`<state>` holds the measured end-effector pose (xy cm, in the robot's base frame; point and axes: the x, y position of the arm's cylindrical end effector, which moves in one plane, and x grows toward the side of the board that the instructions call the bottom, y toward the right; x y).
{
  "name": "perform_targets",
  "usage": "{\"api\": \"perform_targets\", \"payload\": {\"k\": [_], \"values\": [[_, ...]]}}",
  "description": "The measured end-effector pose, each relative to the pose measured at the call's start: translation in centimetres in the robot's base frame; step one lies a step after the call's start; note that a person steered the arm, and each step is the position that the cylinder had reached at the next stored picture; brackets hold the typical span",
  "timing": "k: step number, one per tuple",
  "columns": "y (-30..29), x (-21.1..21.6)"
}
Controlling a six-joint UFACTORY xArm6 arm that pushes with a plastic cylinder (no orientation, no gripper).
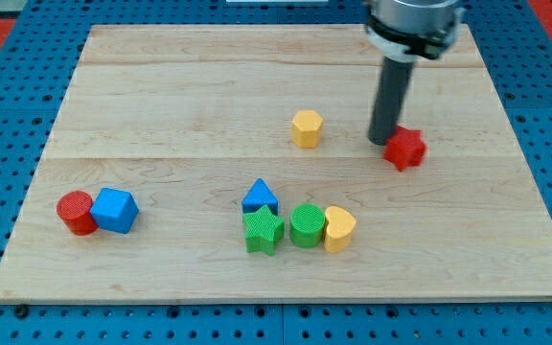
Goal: Slide the red star towards the bottom right
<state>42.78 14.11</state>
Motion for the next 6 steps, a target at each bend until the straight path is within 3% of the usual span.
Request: {"api": "perform_targets", "payload": {"k": [1, 2, 3, 4, 5, 6], "values": [[1.0, 1.7], [1.0, 8.2], [0.6, 8.4], [-3.3, 5.3], [-0.4, -1.9], [2.5, -2.3]]}}
